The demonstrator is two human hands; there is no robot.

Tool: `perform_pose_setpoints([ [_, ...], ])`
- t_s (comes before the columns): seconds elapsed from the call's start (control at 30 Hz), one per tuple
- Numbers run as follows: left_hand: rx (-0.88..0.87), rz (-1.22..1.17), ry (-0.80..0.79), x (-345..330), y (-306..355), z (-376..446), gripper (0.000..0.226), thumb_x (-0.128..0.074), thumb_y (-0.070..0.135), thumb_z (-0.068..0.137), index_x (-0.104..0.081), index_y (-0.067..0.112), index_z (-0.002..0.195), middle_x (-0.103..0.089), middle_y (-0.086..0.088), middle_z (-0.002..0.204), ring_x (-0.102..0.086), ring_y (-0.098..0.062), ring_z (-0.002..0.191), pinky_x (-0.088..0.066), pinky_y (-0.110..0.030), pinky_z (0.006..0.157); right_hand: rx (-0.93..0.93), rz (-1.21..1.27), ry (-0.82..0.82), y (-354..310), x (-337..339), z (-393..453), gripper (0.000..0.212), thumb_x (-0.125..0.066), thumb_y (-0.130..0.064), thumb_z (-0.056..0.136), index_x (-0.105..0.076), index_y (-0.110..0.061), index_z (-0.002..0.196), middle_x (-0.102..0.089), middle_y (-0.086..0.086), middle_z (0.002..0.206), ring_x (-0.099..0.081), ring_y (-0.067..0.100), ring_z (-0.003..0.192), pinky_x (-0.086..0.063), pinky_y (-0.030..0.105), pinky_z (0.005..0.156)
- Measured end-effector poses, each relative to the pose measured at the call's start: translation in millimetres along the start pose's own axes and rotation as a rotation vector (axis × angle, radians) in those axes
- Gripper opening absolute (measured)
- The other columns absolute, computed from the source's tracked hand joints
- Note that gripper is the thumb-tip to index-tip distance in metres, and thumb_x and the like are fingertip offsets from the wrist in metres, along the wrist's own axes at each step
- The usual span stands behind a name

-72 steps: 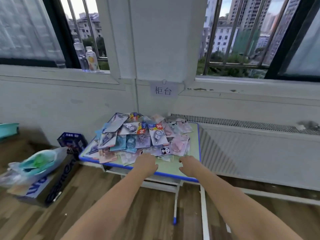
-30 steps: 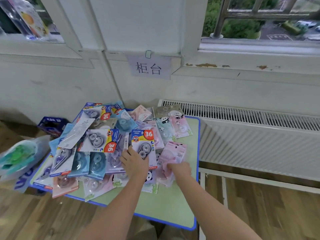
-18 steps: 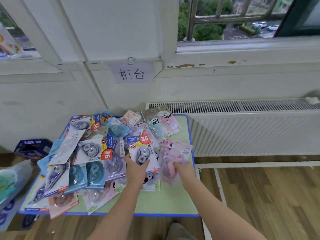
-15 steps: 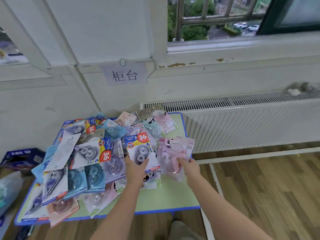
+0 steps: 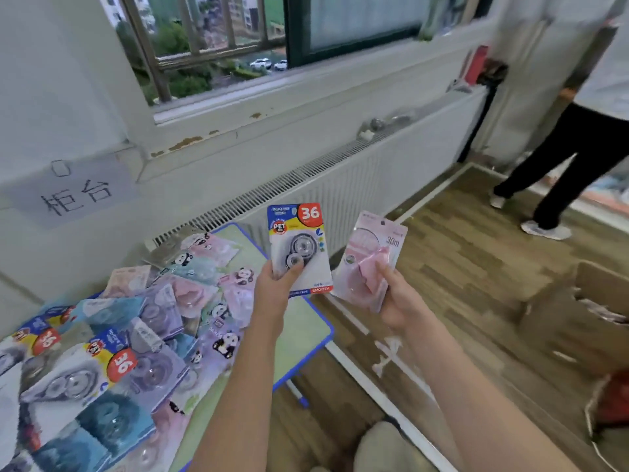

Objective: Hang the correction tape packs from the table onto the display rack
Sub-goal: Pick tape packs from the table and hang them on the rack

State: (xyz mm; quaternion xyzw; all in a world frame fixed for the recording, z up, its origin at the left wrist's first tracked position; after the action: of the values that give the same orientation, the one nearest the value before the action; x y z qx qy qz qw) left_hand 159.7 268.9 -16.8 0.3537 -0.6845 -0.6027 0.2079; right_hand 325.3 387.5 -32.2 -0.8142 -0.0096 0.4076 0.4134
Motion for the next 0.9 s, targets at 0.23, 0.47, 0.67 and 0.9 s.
perform_pose_setpoints([
  [0.23,-0.063,0.031,-0.430,-128,31,-46,0.029,-0.072,0.028,0.082,-0.063,0.027,0.110,-0.074,0.001,0.099,-0.071,-0.017,0.091,-0.056,-0.031,0.077,0.146,-0.065,0.292,-90,64,-119,0.025,-0.043,-0.028,0.100,-0.055,-0.014,0.116,-0.061,0.013,0.122,-0.061,0.025,0.107,-0.054,0.036,0.078],
  [0.47,-0.017,0.039,-0.727,-249,17,-153,0.038,-0.073,0.030,0.074,-0.060,0.025,0.108,-0.074,0.005,0.095,-0.072,-0.014,0.085,-0.058,-0.027,0.068,0.450,-0.098,0.413,-153,143,-276,0.029,-0.041,0.004,0.093,-0.056,-0.004,0.117,-0.071,0.007,0.092,-0.069,0.017,0.080,-0.058,0.028,0.069],
  [0.67,-0.010,0.060,-0.941,-352,-14,-288,0.020,-0.068,0.011,0.086,-0.060,0.021,0.101,-0.073,0.007,0.084,-0.071,-0.006,0.072,-0.054,-0.018,0.059,0.647,-0.156,0.730,-172,230,-429,0.027,-0.051,0.002,0.092,-0.057,-0.008,0.116,-0.069,0.012,0.104,-0.067,0.025,0.086,-0.053,0.034,0.072],
  [0.9,0.063,0.054,-1.147,-451,-53,-423,0.014,-0.064,0.024,0.091,-0.061,0.029,0.104,-0.074,0.006,0.095,-0.070,-0.010,0.084,-0.055,-0.031,0.078,0.785,-0.194,0.920,-183,303,-581,0.022,-0.059,-0.002,0.088,-0.062,-0.013,0.107,-0.073,0.002,0.095,-0.071,0.015,0.081,-0.056,0.025,0.064],
])
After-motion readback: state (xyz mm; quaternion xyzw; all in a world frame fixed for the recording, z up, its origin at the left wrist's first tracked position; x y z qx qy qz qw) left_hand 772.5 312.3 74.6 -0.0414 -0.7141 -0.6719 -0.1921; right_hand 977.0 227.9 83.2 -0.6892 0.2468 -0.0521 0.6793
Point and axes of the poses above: each hand's wrist, its own z-axis towards the middle knuckle, its own x-axis out of the back of the hand, y = z × x, the point moved 2 cm from there along z, towards the middle knuckle
